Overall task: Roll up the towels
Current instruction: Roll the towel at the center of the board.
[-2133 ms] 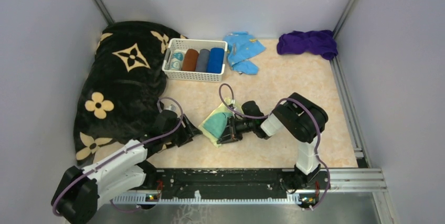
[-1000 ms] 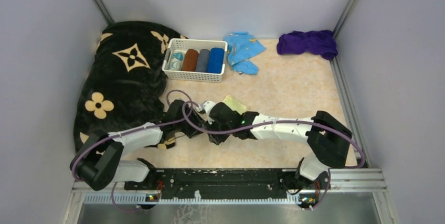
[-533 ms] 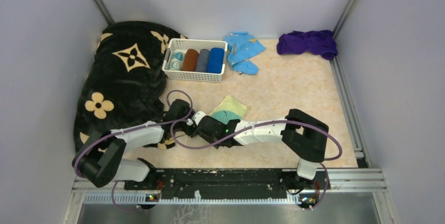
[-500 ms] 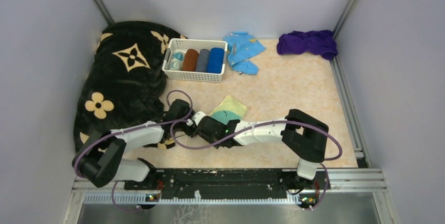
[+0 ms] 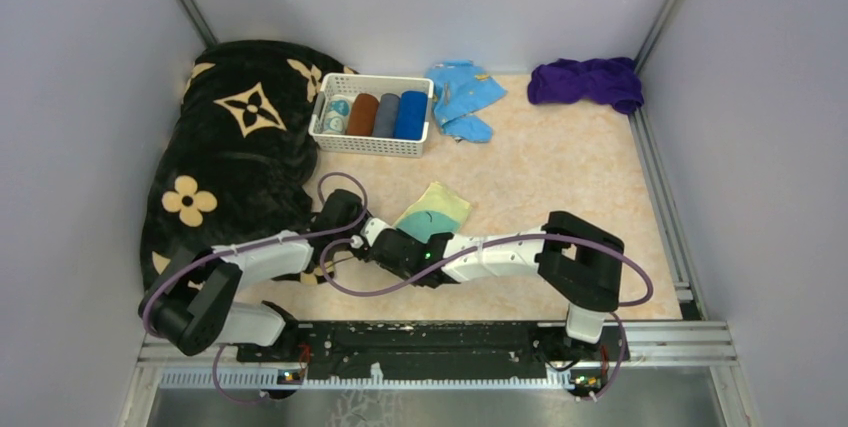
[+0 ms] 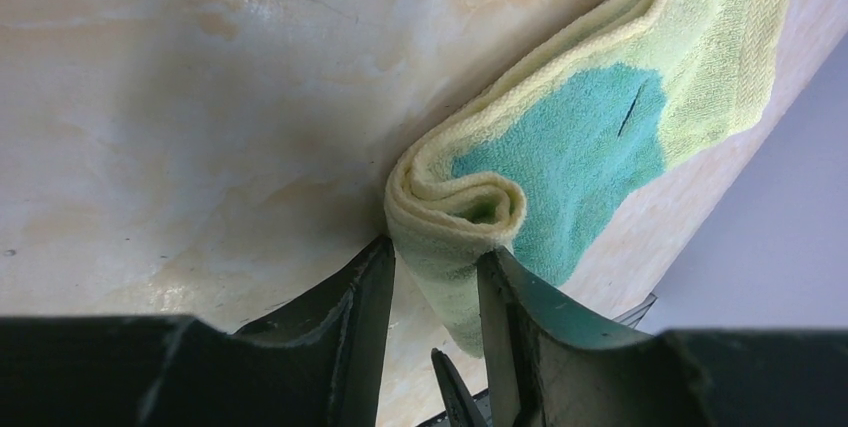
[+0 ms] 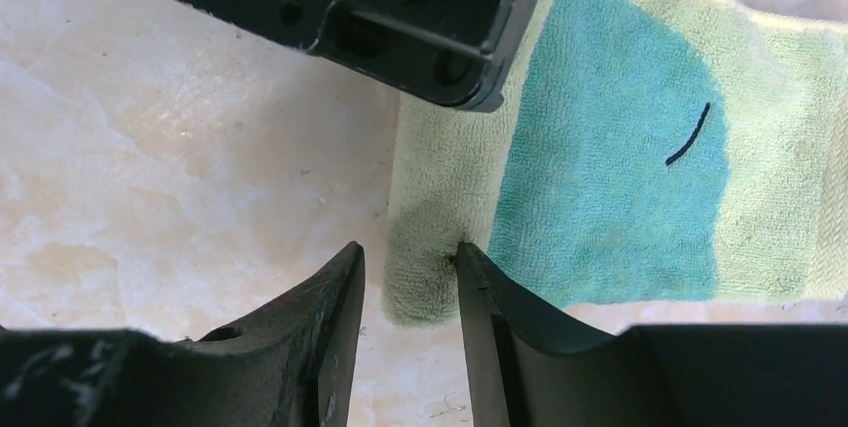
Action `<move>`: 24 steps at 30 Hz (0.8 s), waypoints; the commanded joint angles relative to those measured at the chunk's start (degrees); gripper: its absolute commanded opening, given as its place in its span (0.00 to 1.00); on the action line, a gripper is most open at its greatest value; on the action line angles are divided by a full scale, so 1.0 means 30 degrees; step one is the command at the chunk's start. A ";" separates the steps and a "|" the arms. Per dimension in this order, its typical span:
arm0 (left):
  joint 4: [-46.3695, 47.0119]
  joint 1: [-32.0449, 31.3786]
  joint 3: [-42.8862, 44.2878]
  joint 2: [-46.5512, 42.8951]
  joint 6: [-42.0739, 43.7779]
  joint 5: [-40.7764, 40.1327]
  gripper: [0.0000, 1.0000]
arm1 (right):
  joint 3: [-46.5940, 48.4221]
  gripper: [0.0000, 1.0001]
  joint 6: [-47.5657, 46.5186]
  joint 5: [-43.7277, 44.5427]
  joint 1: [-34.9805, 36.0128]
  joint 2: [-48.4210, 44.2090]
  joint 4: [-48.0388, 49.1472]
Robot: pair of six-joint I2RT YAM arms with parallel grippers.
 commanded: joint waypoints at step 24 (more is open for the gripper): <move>-0.4985 0.0801 -0.0638 -0.2907 0.2005 -0.1565 0.66 | -0.1400 0.00 0.1476 -1.2698 -0.3005 -0.0741 0.2602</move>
